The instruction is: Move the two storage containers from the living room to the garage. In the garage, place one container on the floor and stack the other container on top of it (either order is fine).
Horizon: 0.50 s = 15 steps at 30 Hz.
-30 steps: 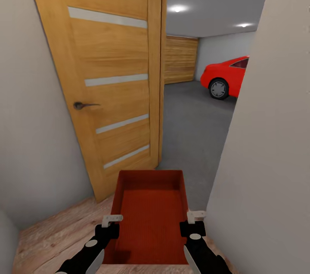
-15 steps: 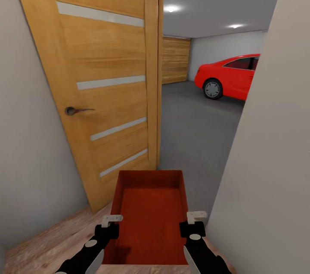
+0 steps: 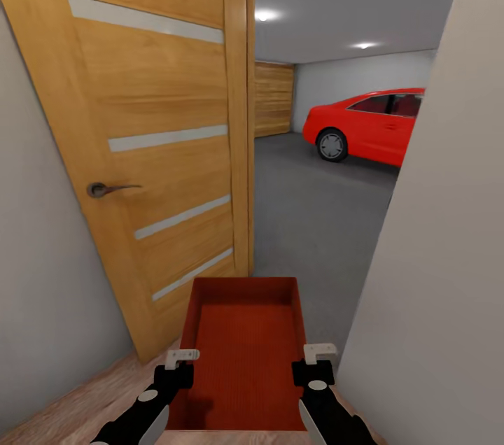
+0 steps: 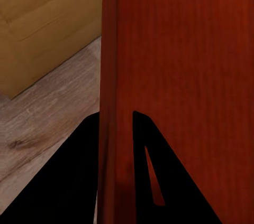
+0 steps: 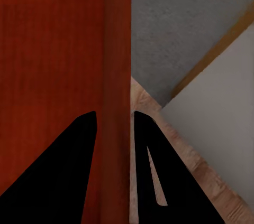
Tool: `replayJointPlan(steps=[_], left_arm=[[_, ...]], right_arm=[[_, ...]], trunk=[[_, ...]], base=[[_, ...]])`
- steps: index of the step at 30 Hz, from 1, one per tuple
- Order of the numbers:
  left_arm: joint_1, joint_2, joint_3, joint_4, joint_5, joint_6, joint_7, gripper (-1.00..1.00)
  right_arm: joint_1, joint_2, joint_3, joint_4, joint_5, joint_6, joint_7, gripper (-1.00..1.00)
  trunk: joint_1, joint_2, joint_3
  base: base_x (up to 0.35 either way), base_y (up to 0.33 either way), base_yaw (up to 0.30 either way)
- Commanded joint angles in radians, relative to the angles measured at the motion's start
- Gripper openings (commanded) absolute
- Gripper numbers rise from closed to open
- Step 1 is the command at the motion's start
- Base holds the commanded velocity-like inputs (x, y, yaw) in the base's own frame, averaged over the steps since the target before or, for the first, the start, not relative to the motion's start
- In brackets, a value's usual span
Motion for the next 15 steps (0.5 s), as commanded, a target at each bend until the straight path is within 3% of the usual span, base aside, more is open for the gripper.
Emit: replayJointPlan(steps=[1,6,15], left_arm=[[-0.002,0.004,0.000,0.004,0.011,0.004,0.016,-1.00],[-0.001,0.004,0.000,0.004,0.011,0.003,0.016,-1.00],[-0.001,0.003,0.000,0.004,0.012,0.003,0.016,-1.00]], right_arm=[[-0.001,-0.015,0.014,-0.004,0.045,0.009,-0.015,-1.00],[-0.001,-0.015,0.014,-0.004,0.045,0.008,-0.016,-1.00],[-0.001,-0.015,0.014,-0.004,0.045,0.009,-0.015,-1.00]], trunk=[[0.000,-0.001,-0.001],[0.000,-0.001,-0.001],[0.000,-0.001,0.003]], base=[[0.215,0.242,-0.007],[0.180,0.196,-0.068],[0.071,0.063,-0.242]])
